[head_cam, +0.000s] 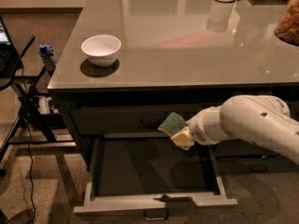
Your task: Pick sponge from middle drawer and place on counter
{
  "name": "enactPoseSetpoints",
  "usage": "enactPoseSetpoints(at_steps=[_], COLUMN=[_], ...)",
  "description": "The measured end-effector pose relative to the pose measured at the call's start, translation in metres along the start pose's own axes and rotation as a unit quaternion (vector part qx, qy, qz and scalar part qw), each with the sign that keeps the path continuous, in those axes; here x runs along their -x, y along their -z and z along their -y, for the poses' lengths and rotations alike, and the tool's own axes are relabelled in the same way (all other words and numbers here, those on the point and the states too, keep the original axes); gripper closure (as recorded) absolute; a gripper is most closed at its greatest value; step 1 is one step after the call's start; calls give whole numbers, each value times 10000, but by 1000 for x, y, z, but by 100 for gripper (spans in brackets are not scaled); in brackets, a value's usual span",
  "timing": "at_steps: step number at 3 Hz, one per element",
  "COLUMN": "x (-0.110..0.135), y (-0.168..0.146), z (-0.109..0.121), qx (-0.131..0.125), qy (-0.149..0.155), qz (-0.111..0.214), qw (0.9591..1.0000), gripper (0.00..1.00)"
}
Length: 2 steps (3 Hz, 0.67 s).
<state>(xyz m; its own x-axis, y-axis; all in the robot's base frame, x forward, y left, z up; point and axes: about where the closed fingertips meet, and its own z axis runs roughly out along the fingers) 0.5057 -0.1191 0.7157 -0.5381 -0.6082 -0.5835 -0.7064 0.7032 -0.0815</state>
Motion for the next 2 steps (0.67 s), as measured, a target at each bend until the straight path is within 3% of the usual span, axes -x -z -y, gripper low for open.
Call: enactPoseSetpoints(at_steps=[2], x=[52], y=[56], z=[14], qx=[-503], qy=[303], qz=[325], qw=[9977], gripper=[100])
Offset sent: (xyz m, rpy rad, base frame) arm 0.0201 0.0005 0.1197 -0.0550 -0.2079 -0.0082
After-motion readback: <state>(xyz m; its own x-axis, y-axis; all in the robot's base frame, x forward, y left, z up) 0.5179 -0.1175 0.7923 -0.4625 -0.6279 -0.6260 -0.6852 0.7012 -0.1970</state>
